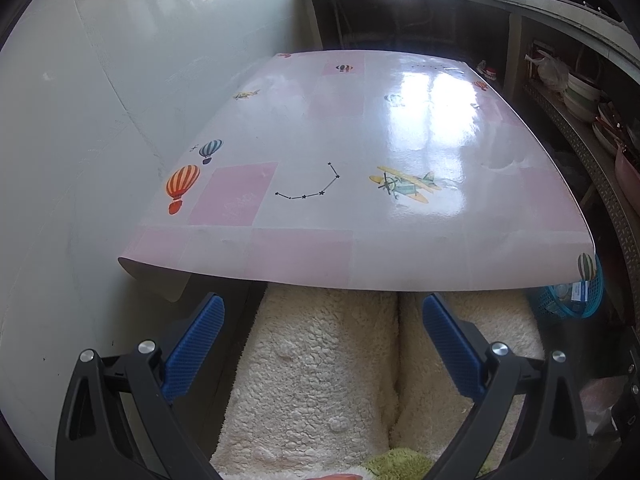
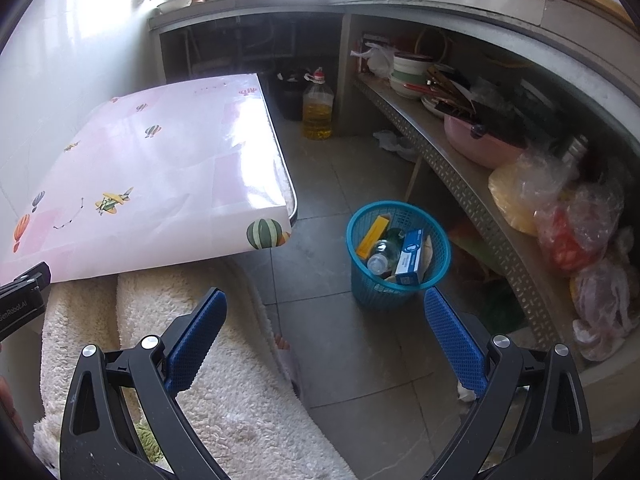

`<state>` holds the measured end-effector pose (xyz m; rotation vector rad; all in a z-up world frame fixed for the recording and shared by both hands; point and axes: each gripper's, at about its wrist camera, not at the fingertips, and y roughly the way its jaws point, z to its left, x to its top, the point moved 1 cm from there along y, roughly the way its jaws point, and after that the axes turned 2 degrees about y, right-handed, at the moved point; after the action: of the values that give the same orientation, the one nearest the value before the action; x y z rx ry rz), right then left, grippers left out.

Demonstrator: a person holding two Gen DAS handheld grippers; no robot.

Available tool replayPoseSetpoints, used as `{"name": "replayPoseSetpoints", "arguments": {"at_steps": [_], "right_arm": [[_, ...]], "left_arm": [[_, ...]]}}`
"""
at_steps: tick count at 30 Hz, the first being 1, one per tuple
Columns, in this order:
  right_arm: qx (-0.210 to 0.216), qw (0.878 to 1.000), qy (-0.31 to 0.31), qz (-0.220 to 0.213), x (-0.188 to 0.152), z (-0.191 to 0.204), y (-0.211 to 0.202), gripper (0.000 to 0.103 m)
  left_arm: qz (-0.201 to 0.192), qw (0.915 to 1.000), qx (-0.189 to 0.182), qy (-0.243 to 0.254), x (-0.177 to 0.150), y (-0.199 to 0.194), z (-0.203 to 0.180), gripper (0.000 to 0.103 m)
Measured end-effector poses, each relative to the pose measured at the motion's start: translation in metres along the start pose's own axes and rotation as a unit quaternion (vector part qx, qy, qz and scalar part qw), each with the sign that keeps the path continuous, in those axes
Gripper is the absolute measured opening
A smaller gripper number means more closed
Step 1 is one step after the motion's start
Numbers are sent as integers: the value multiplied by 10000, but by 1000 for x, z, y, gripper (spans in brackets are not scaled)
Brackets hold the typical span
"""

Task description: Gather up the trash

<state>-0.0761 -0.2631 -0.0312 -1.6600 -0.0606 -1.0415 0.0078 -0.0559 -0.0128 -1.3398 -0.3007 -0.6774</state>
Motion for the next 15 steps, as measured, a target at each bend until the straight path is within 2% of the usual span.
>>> {"name": "replayPoseSetpoints", "arguments": {"at_steps": [15], "right_arm": [[87, 9992, -75, 389, 8, 5, 27, 95]], "left_arm": [[427, 9990, 51, 131, 8, 35, -7, 97]]}}
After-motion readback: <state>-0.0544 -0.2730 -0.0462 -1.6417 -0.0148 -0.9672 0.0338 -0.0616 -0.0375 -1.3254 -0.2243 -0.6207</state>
